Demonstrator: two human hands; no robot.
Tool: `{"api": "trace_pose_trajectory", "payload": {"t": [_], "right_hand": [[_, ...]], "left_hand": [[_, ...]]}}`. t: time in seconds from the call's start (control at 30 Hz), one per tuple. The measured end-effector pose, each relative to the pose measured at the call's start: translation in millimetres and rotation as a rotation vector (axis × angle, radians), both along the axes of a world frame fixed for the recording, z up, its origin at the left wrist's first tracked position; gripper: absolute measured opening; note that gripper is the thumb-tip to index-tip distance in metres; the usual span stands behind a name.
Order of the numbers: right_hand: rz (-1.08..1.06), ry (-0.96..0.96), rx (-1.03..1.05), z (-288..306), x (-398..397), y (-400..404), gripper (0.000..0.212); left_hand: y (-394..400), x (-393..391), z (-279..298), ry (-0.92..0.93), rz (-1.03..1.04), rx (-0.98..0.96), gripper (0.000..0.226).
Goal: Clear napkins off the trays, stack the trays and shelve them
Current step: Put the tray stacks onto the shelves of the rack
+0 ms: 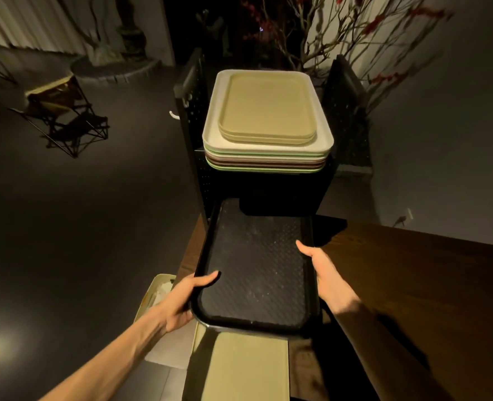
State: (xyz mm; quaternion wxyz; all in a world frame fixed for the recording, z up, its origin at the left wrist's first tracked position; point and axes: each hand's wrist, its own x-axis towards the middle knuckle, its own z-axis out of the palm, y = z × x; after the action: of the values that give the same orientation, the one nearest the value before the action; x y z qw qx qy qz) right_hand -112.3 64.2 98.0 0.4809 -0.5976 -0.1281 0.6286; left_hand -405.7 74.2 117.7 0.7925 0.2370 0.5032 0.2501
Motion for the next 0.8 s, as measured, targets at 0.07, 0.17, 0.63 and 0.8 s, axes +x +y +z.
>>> {"api": "trace_pose_trajectory", "payload": {"t": [0.07, 0.17, 0.63, 0.8], "right_hand": [[0.019, 0.025, -0.019, 3.2, -3.4, 5.6, 0.053], [0.051, 0.079, -0.005, 10.2, -7.8, 7.4, 0.043], [0.012, 0.232, -0.141, -3.5, -17.7, -10.6, 0.021], [-0.014, 0.311, -0.096, -5.5, -16.9, -9.1, 0.026]], "left_hand": [[3.3, -0.5, -7.1, 0.027, 0.063, 0.004, 0.044], [17.9, 0.6, -19.2, 0.042, 0.12, 0.007, 0.045], [82.8, 31.6, -19.3, 0.061, -0.069, 0.068, 0.042], [73.9, 12.7, -31.1, -0.034, -0.114, -0.043, 0.04]]}}
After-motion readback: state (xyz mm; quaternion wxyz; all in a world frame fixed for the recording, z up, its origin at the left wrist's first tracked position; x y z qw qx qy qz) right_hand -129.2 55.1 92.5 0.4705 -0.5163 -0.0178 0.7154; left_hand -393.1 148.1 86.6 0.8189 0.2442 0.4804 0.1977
